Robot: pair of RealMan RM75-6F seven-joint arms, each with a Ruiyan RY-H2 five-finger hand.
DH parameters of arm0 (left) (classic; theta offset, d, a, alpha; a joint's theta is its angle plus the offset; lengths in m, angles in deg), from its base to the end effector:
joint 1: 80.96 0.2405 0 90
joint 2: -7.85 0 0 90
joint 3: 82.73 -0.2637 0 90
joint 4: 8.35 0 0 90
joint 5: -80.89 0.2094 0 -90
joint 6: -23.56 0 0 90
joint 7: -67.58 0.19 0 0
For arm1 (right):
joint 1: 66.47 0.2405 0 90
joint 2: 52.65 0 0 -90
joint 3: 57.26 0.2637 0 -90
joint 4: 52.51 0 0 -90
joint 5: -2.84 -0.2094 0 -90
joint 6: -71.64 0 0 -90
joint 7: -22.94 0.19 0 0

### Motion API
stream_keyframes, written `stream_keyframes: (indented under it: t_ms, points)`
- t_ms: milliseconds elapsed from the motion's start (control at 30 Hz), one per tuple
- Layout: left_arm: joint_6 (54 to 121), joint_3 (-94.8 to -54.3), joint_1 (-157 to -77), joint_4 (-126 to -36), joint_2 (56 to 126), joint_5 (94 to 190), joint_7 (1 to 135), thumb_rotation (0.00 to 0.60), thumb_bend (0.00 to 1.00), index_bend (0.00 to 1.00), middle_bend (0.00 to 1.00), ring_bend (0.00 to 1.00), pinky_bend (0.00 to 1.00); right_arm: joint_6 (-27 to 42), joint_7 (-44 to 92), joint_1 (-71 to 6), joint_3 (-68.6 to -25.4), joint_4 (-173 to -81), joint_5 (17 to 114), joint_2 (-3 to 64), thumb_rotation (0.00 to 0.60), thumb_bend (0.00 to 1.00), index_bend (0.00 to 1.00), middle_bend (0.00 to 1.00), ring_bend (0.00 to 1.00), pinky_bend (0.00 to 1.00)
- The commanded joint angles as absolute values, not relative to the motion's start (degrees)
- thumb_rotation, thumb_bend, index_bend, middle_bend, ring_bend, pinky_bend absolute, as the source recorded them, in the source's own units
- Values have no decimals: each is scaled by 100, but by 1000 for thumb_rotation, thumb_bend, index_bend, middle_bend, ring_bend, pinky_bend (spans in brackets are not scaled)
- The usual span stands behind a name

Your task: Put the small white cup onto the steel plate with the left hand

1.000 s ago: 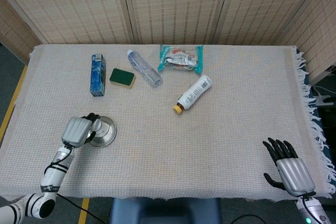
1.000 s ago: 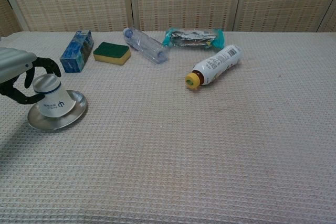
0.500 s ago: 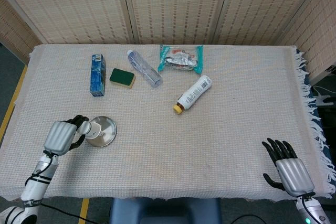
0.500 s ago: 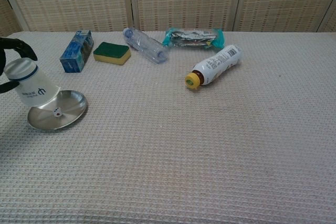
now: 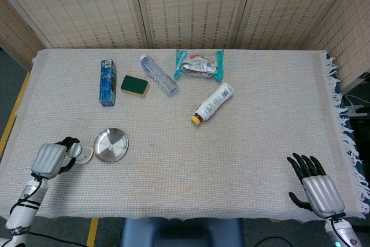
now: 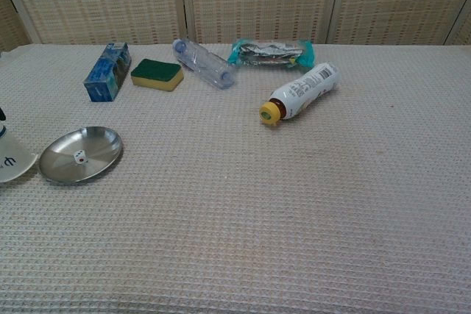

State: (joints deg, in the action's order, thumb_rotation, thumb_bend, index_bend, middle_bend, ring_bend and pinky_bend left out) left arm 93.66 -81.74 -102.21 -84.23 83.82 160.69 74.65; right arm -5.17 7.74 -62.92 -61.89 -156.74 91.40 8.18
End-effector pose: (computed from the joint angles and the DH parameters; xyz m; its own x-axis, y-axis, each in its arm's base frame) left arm -0.3189 0.3174 0.0807 0.5848 0.1361 0.7996 0.8093 -0.1639 -0.5640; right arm -0.2960 -0.1831 0.1137 0.4976 -0.2743 0.8229 -0.8652 -0.0900 0.4932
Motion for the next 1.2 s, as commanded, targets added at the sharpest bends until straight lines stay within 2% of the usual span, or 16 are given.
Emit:
stream_keyframes:
  t_ms: [33,267,333,433,500,533,600,667,867,967,1100,1200]
  points:
    - [9278,-8152,-10225,-8281,8488,15993,7573,600,448,514,644,502,647,-539,783,-6300,-6185,-15677,9144,809,530,202,0,0,0,0]
    - [9176,-8095,-10232,-8184,8547,15921,7595,600,453,508,636,472,629,-545,786,-6305,-6190,-15681,9161,803,531,202,0,0,0,0]
    - [9192,-8090,-10229,-8166,8547,15952,7580,600,451,475,606,463,592,-545,782,-6307,-6191,-15685,9160,805,531,202,0,0,0,0]
    - [9280,-8067,-10183,-8164,8566,15989,7416,600,432,259,437,382,480,-538,784,-6306,-6193,-15687,9159,803,531,202,0,0,0,0]
    - [9217,-8075,-10172,-8239,8496,15977,7291,600,406,78,255,236,395,-540,779,-6306,-6188,-15685,9155,805,531,202,0,0,0,0]
    - [9191,-8078,-10171,-8268,8461,15975,7260,600,399,43,204,188,362,-540,781,-6306,-6188,-15686,9157,806,531,202,0,0,0,0]
    - [9193,-8080,-10164,-8315,8397,16004,7205,600,387,0,67,52,211,-547,768,-6307,-6187,-15682,9165,807,531,201,0,0,0,0]
    - [9360,-8064,-10118,-8341,8364,16092,7161,600,383,0,18,4,107,-557,758,-6313,-6189,-15688,9170,806,530,202,0,0,0,0]
    - [9761,-8169,-9946,-8714,8077,16440,6959,600,362,0,0,0,75,-618,753,-6337,-6196,-15697,9229,810,530,202,0,0,0,0]
    - [10152,-8224,-9761,-8974,7909,16652,6772,600,353,0,0,0,68,-675,771,-6359,-6204,-15702,9284,801,530,202,0,0,0,0]
    - [11072,-8442,-9252,-9199,7800,17099,6382,600,353,0,0,0,59,-880,811,-6405,-6180,-15621,9464,836,530,202,0,0,0,0]
    - [11234,-8494,-9150,-9187,7820,17183,6316,600,352,0,0,0,53,-928,814,-6416,-6170,-15585,9501,857,529,202,0,0,0,0]
